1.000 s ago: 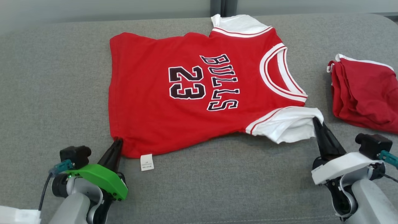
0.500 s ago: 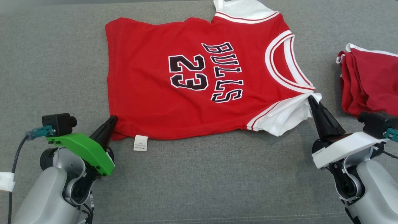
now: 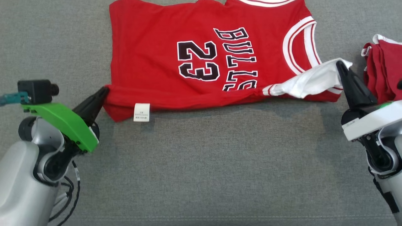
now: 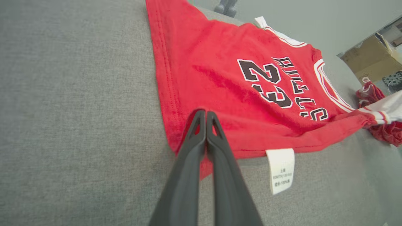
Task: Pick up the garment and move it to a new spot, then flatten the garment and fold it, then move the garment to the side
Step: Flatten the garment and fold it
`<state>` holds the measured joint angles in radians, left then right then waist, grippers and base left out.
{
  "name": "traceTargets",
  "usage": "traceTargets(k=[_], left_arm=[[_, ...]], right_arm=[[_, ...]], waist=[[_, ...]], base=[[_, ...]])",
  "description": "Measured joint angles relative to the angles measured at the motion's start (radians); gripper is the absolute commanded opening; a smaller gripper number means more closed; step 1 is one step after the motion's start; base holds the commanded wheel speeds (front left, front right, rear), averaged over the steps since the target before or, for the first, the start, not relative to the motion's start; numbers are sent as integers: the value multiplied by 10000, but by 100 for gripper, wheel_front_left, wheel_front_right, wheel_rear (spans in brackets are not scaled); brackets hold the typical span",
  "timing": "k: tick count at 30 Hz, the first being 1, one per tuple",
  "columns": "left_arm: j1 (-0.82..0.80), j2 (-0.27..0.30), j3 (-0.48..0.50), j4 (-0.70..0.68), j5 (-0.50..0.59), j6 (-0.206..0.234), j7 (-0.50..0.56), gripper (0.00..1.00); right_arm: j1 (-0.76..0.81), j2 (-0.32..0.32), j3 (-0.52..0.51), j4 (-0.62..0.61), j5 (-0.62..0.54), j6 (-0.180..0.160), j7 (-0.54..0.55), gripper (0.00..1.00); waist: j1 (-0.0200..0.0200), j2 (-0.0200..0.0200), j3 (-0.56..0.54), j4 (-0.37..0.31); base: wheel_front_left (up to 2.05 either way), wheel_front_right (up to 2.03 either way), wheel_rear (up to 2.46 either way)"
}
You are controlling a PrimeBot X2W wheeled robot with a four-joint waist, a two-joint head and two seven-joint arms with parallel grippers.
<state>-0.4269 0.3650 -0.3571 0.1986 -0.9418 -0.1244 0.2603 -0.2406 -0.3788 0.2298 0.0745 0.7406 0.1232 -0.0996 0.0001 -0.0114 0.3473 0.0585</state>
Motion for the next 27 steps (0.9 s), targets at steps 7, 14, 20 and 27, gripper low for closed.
traceTargets(k=[7, 14, 20, 27], left_arm=[[-1513, 339, 316, -410, -784, 130, 1624, 0], [-2794, 347, 487, -303, -941, 650, 2253, 0], [-3399, 336, 389, -109, -821, 811, 2512, 0], [-3942, 336, 341, 286, -387, 859, 2535, 0]], right_arm=[[-1440, -428, 31, -36, 362, 0, 1197, 0], [-2649, -372, 171, 362, 430, 0, 1816, 0], [-3297, -374, 265, 819, 324, 0, 1979, 0], [-4024, -307, 255, 1292, 249, 0, 1987, 1]], waist=[[0, 0, 741, 28], [0, 0, 1518, -35], [1, 0, 2104, -135], [1, 0, 2510, -363]], base=[[0, 0, 0], [0, 0, 0], [0, 0, 0], [0, 0, 0]])
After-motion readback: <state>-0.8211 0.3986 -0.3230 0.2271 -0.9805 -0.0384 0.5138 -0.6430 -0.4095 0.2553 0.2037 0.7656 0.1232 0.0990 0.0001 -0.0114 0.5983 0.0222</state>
